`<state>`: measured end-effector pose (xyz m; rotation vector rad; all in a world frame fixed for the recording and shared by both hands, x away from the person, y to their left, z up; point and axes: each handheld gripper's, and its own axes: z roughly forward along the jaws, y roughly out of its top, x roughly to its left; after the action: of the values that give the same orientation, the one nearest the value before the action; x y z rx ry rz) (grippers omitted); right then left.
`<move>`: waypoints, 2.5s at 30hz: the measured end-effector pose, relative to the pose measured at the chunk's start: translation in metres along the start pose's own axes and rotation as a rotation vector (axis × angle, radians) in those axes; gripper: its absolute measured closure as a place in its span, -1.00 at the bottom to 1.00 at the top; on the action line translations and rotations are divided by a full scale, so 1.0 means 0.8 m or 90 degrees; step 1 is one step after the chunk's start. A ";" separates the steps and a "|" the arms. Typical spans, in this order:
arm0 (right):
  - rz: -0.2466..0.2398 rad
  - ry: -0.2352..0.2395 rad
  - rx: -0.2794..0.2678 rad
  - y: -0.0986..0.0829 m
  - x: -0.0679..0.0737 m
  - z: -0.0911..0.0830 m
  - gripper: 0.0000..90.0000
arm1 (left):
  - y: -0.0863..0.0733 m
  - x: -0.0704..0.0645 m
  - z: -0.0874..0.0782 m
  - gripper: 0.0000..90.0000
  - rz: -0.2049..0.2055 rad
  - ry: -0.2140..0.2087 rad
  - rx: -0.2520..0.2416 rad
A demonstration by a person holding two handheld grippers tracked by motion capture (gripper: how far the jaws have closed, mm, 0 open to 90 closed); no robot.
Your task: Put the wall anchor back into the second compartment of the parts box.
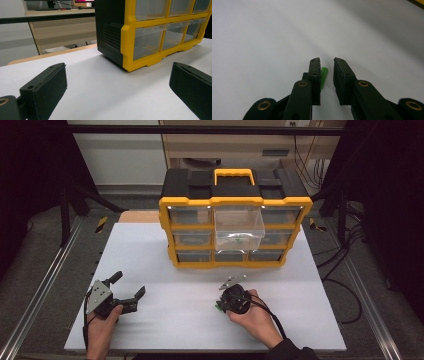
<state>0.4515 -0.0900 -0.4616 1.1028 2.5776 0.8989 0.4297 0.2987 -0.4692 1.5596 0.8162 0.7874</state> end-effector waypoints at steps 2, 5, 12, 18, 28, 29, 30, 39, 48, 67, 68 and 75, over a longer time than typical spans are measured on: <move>-0.001 0.002 0.001 0.000 0.000 0.001 0.70 | 0.000 0.000 0.000 -0.97 0.000 0.000 0.001; 0.003 0.002 0.007 0.000 0.001 0.002 0.70 | 0.000 0.000 0.000 -0.98 0.000 0.000 0.000; -0.007 0.001 0.011 -0.002 0.000 0.003 0.74 | 0.000 0.000 0.000 -0.98 0.000 -0.001 0.000; 0.001 0.007 0.017 -0.004 -0.001 0.002 0.78 | 0.000 0.000 0.000 -0.98 0.000 -0.001 0.000; 0.010 0.010 0.008 -0.009 -0.007 0.000 0.87 | 0.000 -0.001 0.000 -0.98 -0.001 -0.002 0.000; 0.006 0.008 0.003 -0.010 -0.009 -0.001 0.87 | 0.000 -0.001 0.000 -0.98 -0.001 -0.002 0.000; 0.014 0.008 -0.001 -0.012 -0.011 -0.002 0.87 | 0.000 -0.001 0.000 -0.98 -0.001 -0.003 0.000; 0.052 -0.017 -0.083 -0.031 -0.047 -0.029 0.87 | 0.000 -0.001 0.000 -0.98 -0.001 -0.004 0.002; 0.099 -0.021 -0.195 -0.049 -0.068 -0.053 0.87 | -0.001 -0.002 0.000 -0.98 0.001 -0.004 0.005; 0.117 -0.073 -0.329 -0.061 -0.096 -0.080 0.88 | -0.001 -0.007 -0.001 -0.98 0.005 0.000 0.006; 0.121 -0.078 -0.328 -0.061 -0.096 -0.080 0.88 | 0.000 -0.007 -0.001 -0.98 0.006 0.000 0.005; 0.123 -0.083 -0.341 -0.055 -0.093 -0.100 0.88 | -0.001 -0.005 -0.004 -0.98 0.001 0.003 0.003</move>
<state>0.4457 -0.2028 -0.4284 1.1987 1.9701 1.4005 0.4252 0.2971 -0.4695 1.5625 0.8209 0.7911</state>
